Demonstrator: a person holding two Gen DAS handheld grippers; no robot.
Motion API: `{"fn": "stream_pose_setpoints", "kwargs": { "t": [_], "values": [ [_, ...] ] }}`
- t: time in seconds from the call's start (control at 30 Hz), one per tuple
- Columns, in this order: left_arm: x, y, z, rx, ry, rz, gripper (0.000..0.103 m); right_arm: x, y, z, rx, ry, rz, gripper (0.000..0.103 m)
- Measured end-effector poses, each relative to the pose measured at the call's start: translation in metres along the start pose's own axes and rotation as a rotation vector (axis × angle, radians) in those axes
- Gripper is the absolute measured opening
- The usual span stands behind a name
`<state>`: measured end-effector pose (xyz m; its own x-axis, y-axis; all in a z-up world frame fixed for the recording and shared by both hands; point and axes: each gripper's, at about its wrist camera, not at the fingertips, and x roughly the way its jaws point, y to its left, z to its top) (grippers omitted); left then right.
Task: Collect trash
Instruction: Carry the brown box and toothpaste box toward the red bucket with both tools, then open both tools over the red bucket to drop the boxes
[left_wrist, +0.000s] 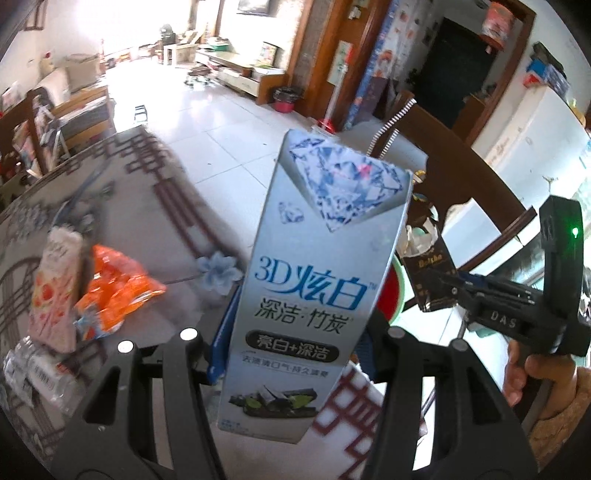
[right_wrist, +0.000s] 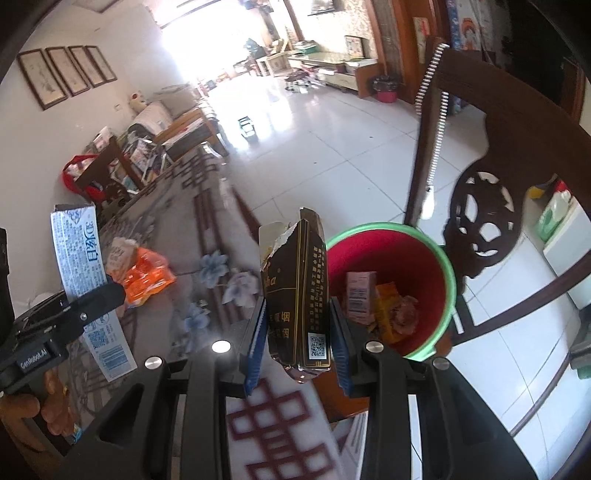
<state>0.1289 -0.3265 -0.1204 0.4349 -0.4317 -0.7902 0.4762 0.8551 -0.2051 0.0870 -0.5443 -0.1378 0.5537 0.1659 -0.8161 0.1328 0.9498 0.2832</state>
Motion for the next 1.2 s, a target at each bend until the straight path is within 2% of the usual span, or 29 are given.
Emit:
{"fn": "stream_pose_setpoints", "kwargs": {
  "t": [0.2,0.5,0.87,1.2],
  "values": [
    [0.033,-0.028,0.018,0.055,0.030,-0.060,0.052,0.002,-0.040,0.009,0.057,-0.003,-0.046,0.032],
    [0.080,-0.066,0.042,0.123,0.059,-0.118,0.053,0.015,-0.076,0.021,0.110,0.015,-0.088,0.032],
    [0.110,-0.075,0.057,0.140,0.089,-0.143,0.052,0.033,-0.089,0.031,0.131,0.035,-0.110,0.032],
    [0.119,-0.079,0.057,0.147,0.107,-0.169,0.053,0.036,-0.087,0.035,0.130,0.039,-0.125,0.032]
  ]
}}
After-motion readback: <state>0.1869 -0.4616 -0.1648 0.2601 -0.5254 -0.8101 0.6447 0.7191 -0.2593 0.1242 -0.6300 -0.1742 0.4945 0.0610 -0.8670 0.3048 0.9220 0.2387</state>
